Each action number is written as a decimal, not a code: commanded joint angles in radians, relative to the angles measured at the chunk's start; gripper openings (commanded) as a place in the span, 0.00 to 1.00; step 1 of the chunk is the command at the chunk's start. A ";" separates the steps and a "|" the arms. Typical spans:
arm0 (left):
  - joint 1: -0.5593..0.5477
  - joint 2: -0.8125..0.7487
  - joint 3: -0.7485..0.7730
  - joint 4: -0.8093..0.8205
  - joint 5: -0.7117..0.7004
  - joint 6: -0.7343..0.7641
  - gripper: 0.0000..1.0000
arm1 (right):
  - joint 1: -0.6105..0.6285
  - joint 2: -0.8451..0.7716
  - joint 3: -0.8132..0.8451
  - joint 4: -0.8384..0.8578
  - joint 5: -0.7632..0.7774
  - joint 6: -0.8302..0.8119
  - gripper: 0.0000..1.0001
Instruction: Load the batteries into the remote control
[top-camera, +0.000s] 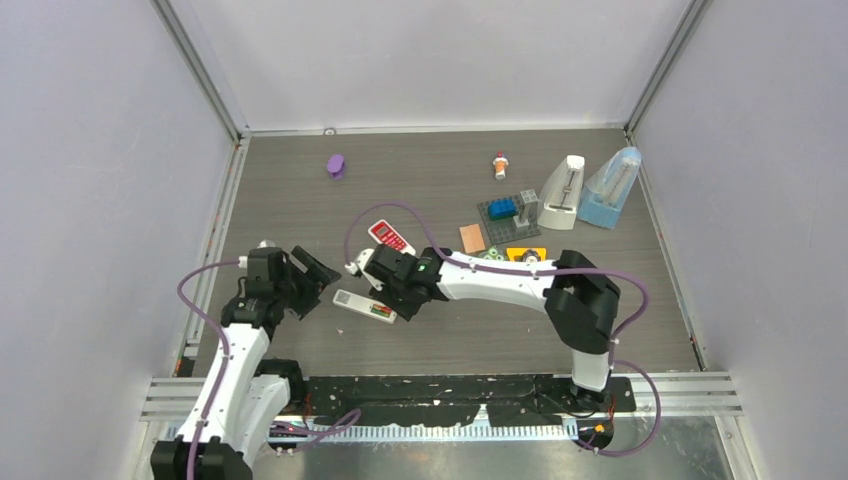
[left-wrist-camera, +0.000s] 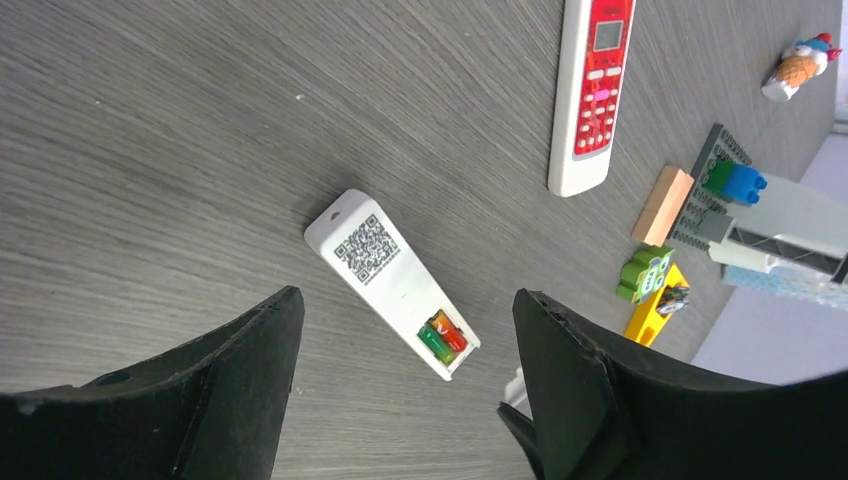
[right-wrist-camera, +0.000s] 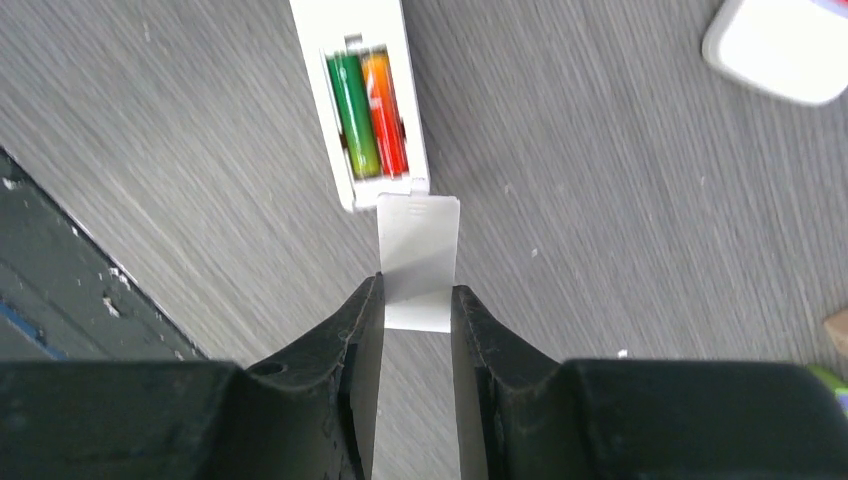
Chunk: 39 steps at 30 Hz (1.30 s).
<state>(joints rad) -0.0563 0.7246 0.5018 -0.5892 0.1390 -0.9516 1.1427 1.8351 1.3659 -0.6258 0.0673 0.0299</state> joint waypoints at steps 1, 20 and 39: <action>0.102 0.047 -0.042 0.146 0.156 0.015 0.77 | 0.018 0.065 0.116 -0.035 0.017 0.001 0.27; 0.190 0.168 -0.071 0.246 0.232 0.022 0.77 | 0.035 0.204 0.254 -0.080 -0.004 -0.056 0.30; 0.216 0.207 -0.085 0.265 0.243 0.028 0.78 | 0.035 0.229 0.261 -0.054 -0.034 -0.114 0.33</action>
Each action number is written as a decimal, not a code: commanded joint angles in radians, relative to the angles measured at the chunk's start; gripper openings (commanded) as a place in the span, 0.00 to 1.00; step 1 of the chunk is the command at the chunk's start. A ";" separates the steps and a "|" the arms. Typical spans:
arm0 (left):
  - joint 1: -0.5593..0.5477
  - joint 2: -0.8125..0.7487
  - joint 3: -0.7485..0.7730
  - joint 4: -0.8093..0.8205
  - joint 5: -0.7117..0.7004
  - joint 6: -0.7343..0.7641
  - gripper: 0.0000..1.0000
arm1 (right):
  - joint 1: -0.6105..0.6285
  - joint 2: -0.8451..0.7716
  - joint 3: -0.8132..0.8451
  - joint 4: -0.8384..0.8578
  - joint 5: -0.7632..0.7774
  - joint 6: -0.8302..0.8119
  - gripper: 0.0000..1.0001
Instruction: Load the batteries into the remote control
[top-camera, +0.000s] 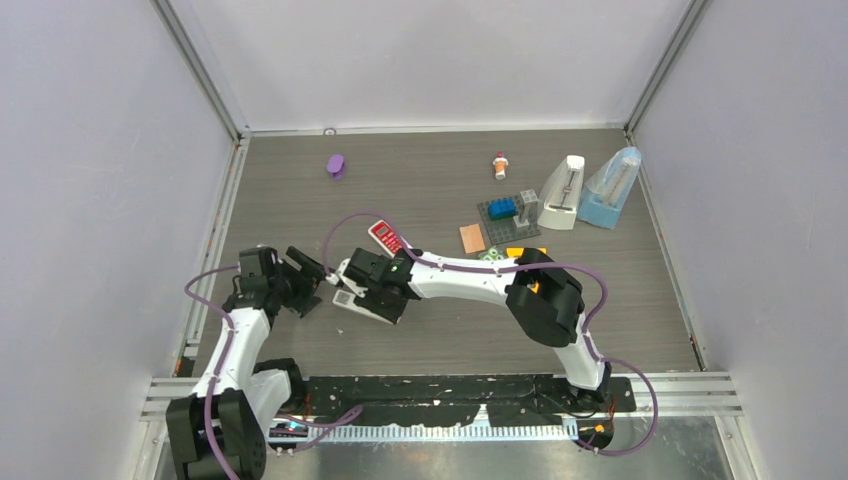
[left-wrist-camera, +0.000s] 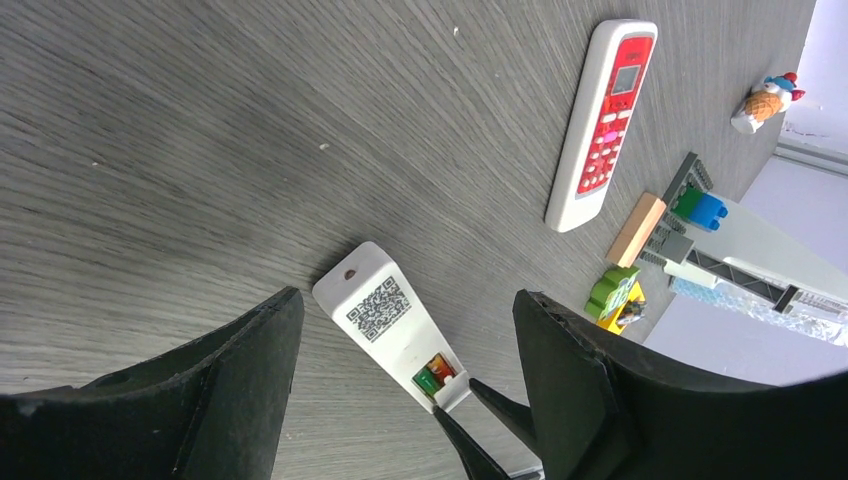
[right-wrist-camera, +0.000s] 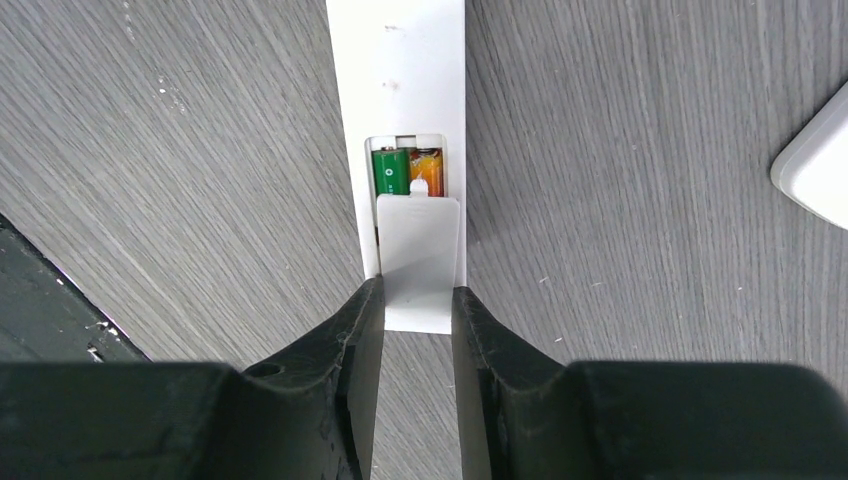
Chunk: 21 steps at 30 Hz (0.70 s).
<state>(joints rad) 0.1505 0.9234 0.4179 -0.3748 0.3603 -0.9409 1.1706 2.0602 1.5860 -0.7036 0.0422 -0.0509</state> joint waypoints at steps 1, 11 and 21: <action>0.009 0.009 0.000 0.050 0.022 0.018 0.78 | 0.008 0.002 0.041 0.025 -0.009 -0.041 0.33; 0.011 0.043 0.002 0.062 0.025 0.024 0.78 | 0.009 0.002 0.060 0.024 -0.024 -0.095 0.36; 0.013 0.054 -0.001 0.068 0.025 0.025 0.78 | 0.009 0.022 0.075 0.013 -0.026 -0.095 0.40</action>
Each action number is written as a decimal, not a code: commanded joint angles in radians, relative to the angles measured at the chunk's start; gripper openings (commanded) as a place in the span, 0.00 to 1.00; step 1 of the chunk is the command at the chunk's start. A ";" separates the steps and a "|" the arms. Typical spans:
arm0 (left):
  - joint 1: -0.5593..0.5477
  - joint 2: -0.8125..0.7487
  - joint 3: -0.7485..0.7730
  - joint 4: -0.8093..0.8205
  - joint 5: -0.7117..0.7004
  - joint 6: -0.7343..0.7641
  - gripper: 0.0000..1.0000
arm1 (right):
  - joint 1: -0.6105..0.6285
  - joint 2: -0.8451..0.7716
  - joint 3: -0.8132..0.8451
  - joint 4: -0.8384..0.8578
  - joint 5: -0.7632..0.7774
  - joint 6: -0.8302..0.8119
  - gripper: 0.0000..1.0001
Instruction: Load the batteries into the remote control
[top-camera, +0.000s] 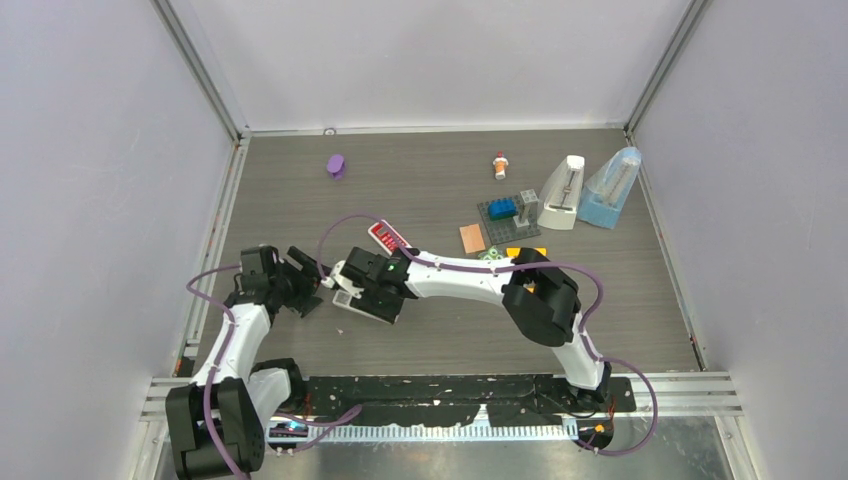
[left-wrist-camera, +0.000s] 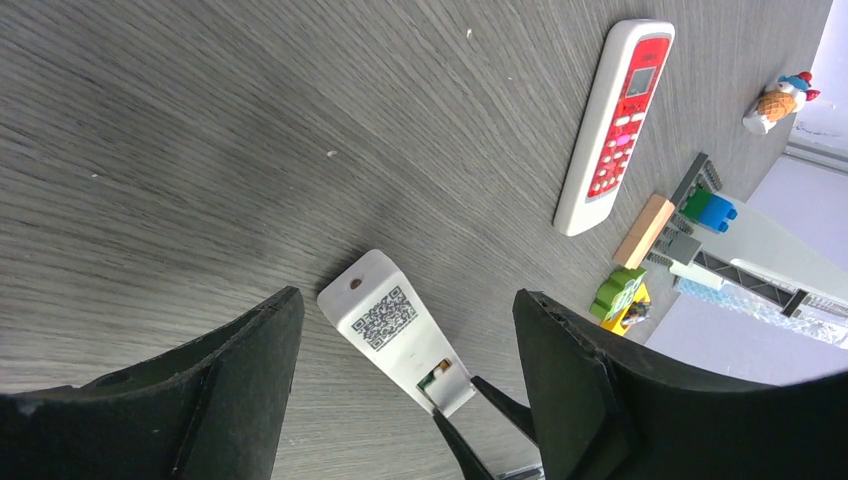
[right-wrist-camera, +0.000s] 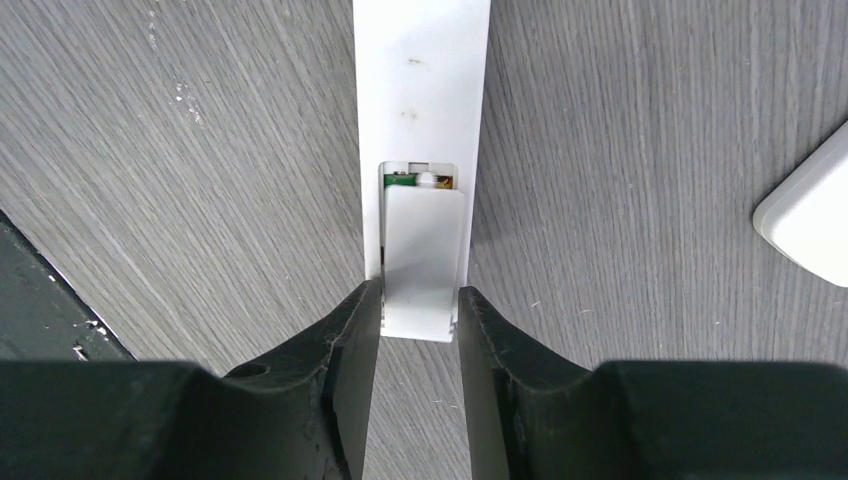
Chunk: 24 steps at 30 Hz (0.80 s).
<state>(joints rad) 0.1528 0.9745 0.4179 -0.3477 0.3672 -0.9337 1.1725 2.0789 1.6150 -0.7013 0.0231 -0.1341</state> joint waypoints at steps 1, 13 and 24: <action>0.010 0.004 -0.001 0.042 0.018 0.018 0.78 | 0.006 0.007 0.051 0.006 -0.005 -0.008 0.41; 0.010 0.010 -0.016 0.063 0.028 0.025 0.78 | 0.002 -0.047 0.060 0.009 0.031 0.088 0.56; 0.009 0.009 -0.055 0.069 0.069 0.121 0.80 | -0.114 -0.311 -0.256 0.183 0.019 0.678 0.73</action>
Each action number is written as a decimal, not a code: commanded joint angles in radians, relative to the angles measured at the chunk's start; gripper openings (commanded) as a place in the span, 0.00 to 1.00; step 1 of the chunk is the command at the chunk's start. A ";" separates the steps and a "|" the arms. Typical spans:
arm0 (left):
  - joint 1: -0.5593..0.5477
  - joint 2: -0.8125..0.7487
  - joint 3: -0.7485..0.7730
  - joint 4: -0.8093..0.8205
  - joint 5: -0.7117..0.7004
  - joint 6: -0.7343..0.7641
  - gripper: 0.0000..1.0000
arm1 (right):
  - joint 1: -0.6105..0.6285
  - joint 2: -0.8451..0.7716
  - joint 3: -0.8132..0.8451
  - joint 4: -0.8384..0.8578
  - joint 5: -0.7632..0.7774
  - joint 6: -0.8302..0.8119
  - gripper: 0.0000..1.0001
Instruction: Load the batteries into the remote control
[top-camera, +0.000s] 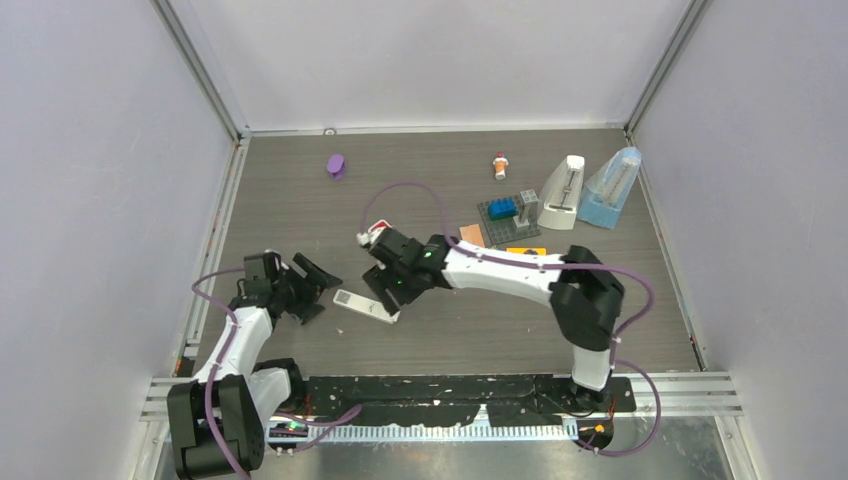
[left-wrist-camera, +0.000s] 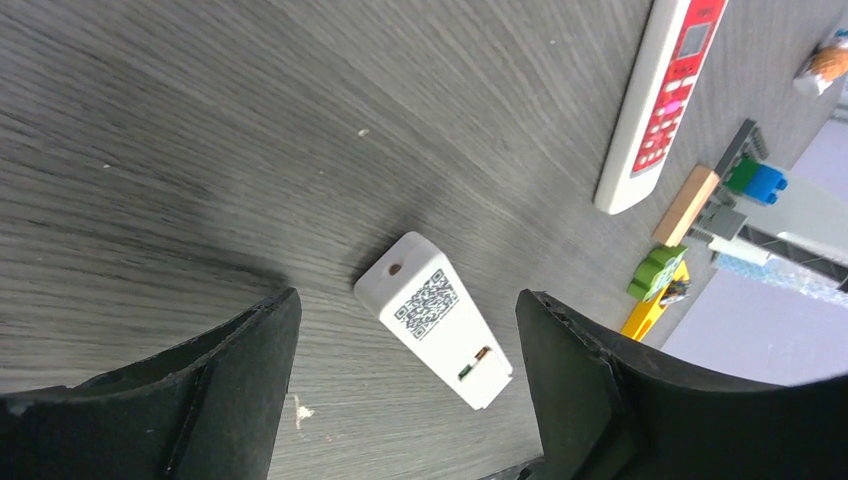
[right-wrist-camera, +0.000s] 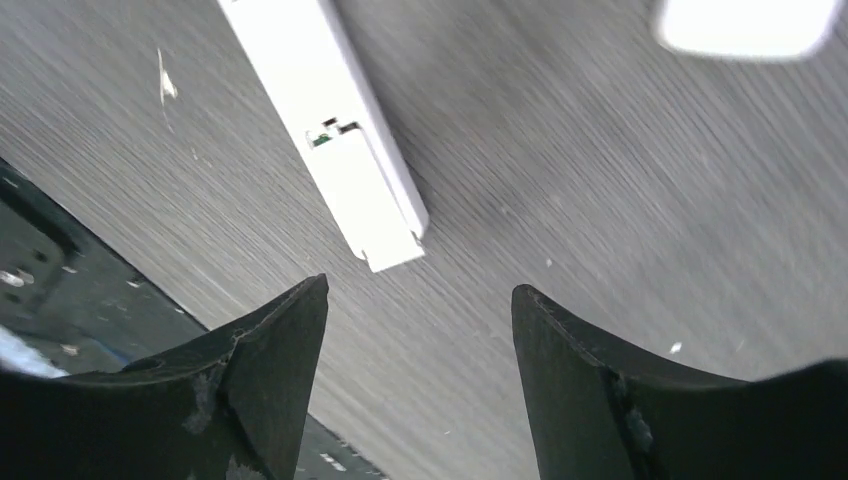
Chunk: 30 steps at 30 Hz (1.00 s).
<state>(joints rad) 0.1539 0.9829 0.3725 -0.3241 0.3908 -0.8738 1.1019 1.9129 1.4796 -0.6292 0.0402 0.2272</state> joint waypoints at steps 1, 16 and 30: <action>0.007 0.002 -0.014 0.050 0.057 0.070 0.80 | -0.056 -0.178 -0.150 0.131 -0.002 0.365 0.73; 0.007 0.006 -0.093 0.068 0.105 0.103 0.80 | -0.066 -0.215 -0.437 0.468 -0.054 0.860 0.67; 0.007 -0.006 -0.099 0.045 0.048 0.139 0.79 | -0.062 -0.092 -0.374 0.411 -0.068 0.904 0.61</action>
<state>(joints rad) 0.1574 0.9703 0.3046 -0.2344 0.5087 -0.7830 1.0328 1.8095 1.0657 -0.2111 -0.0330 1.1065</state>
